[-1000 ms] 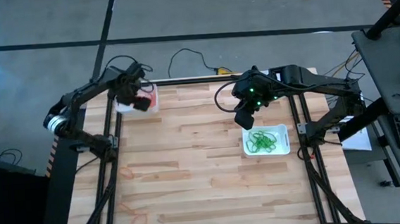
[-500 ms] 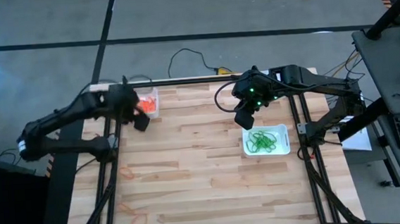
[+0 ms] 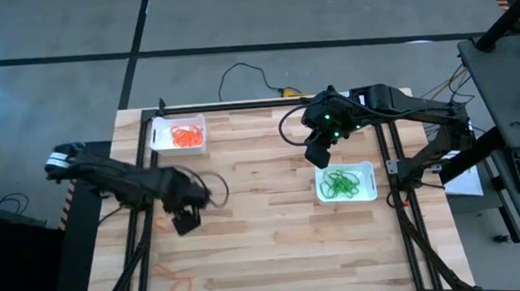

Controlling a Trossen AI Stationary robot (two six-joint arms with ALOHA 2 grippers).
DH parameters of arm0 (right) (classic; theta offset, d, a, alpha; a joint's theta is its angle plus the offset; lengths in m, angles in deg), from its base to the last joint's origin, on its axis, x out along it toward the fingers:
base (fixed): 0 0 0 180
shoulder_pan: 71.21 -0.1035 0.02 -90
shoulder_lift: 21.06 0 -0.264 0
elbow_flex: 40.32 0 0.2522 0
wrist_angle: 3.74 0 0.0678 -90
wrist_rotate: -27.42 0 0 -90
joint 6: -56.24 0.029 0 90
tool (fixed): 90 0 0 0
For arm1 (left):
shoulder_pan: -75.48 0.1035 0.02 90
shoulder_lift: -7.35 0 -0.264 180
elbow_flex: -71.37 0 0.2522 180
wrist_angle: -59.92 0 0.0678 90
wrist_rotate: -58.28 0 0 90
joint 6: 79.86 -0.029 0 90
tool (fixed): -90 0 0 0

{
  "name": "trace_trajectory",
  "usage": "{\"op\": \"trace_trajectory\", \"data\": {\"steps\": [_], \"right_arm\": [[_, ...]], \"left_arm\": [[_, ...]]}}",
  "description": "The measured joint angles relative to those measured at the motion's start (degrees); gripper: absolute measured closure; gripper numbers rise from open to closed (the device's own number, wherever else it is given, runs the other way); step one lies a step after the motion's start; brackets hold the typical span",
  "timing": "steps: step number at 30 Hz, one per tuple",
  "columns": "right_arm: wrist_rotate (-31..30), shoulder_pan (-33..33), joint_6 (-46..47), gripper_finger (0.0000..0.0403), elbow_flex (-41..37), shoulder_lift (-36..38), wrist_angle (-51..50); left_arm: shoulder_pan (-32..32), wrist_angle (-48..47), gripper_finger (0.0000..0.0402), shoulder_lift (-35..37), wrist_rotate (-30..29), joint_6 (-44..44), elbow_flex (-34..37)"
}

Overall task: Sort rubber bands into baskets
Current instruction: Put the orange rubber band into the top left white bin

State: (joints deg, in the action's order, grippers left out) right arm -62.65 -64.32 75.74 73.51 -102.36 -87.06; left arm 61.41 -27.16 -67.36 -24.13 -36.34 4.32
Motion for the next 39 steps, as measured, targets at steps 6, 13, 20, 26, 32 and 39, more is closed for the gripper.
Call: {"op": "trace_trajectory", "data": {"steps": [6, 13, 20, 26, 32, 39], "right_arm": [[0.0, 0.0, 0.0, 0.039, 0.0, 0.0, 0.0], [0.01, 0.0, 0.0, 0.039, 0.0, 0.0, 0.0], [0.0, 0.0, -0.02, 0.039, 0.0, 0.0, 0.0], [0.01, -0.01, -0.01, 0.039, -0.01, 0.0, 0.0], [0.02, -0.01, -0.02, 0.039, -0.02, 0.0, 0.0], [0.02, -0.01, -0.01, 0.039, -0.01, 0.0, -0.01]], "left_arm": [[-4.49, -1.3, 0.0196, -10.76, 1.96, -11.48, 0.19], [-4.77, -1.67, 0.0201, -21.12, 0.11, -20.6, 0.39], [-5.64, -0.86, 0.0238, -24.66, 1.19, -26.59, 5.08], [-6.92, 5.88, 0.0269, -23.77, 0.49, -26.45, 11.34], [-9.55, 8.49, 0.0302, -22.37, -0.9, -23.28, 14.51], [-11.78, 10.86, 0.0391, -19.72, -2.28, -21.31, 13.72]]}}
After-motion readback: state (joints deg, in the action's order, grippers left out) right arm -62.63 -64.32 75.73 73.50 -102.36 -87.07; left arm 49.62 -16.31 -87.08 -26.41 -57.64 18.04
